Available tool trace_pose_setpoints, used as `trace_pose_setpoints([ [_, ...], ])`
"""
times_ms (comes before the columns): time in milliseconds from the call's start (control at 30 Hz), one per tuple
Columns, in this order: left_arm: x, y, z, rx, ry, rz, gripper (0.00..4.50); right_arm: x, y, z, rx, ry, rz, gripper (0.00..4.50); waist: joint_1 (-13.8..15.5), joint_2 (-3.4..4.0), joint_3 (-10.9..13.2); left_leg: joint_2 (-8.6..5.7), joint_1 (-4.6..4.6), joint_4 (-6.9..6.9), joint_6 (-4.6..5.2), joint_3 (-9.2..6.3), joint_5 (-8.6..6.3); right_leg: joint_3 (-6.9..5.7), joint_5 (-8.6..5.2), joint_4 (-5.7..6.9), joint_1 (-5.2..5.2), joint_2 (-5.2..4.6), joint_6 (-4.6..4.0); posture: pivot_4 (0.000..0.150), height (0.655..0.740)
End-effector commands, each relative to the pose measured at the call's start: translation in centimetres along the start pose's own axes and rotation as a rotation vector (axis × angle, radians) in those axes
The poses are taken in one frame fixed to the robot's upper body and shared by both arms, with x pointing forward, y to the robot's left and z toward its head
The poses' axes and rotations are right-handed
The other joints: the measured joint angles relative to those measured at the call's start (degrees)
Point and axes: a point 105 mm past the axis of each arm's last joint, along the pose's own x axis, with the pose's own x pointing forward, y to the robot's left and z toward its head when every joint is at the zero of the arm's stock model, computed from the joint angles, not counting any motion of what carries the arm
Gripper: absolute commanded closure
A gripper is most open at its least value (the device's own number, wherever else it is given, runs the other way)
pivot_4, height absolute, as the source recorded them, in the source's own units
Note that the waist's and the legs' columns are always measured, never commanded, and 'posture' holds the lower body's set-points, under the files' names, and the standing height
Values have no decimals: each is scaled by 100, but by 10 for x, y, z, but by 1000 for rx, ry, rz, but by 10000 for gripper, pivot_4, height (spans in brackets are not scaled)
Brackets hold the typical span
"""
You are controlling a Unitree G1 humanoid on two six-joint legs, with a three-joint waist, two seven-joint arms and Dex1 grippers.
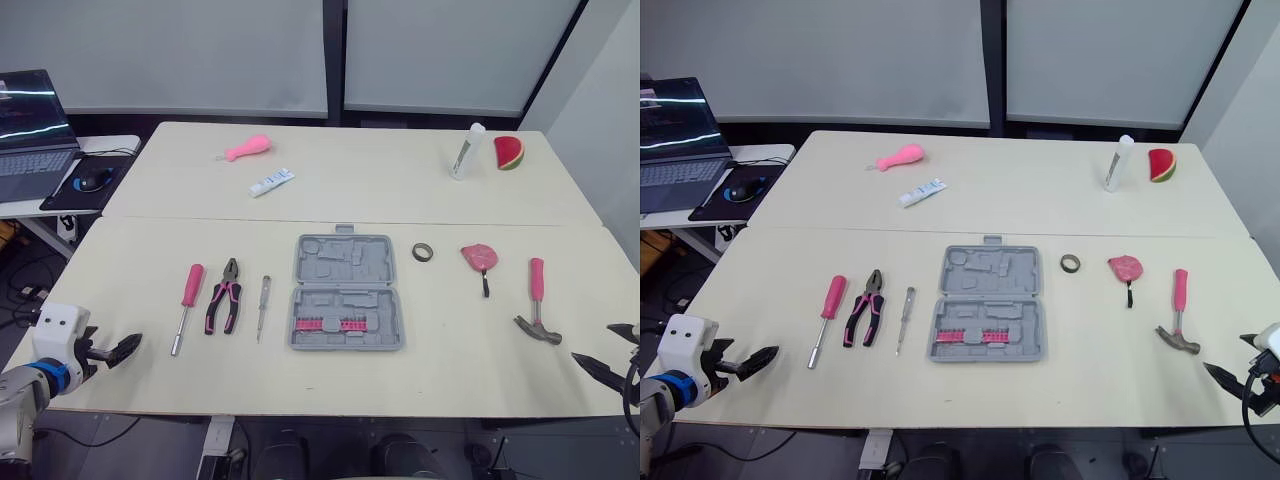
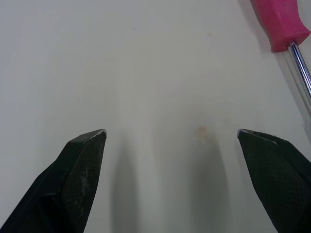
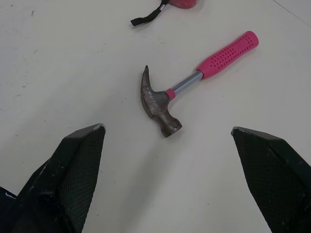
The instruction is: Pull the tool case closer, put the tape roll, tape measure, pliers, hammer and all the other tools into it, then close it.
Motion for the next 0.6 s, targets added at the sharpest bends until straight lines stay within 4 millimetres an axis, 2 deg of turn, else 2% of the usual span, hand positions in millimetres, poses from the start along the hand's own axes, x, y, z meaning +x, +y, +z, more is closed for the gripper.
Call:
trace_pose_setpoints([
  [33, -1, 7, 6, 35, -23, 15, 0, -6, -6, 7, -39, -19, -28, 637, 1, 0, 0, 0, 0, 0, 0, 0, 0, 0, 0, 0, 0, 0, 0, 1500, 7400],
  [233, 2, 16, 4, 40, -56, 26, 0, -7, -5, 10, -67, -42, -46, 637, 0, 0, 0, 0, 0, 0, 0, 0, 0, -2, 0, 0, -1, 0, 0, 1500, 7400],
  [467, 0, 30, 21, 19, -175, 48, 0, -11, -5, 12, -42, -69, -55, 637, 1, 0, 0, 0, 0, 0, 0, -4, 0, -8, 0, 3, -1, 0, 0, 1500, 7400],
  [600, -1, 32, 26, 4, -211, 38, 0, -13, -4, 11, -47, -68, -49, 637, 0, 0, 0, 0, -1, 0, 0, -3, 0, -7, 0, 3, -1, 0, 0, 1500, 7400],
])
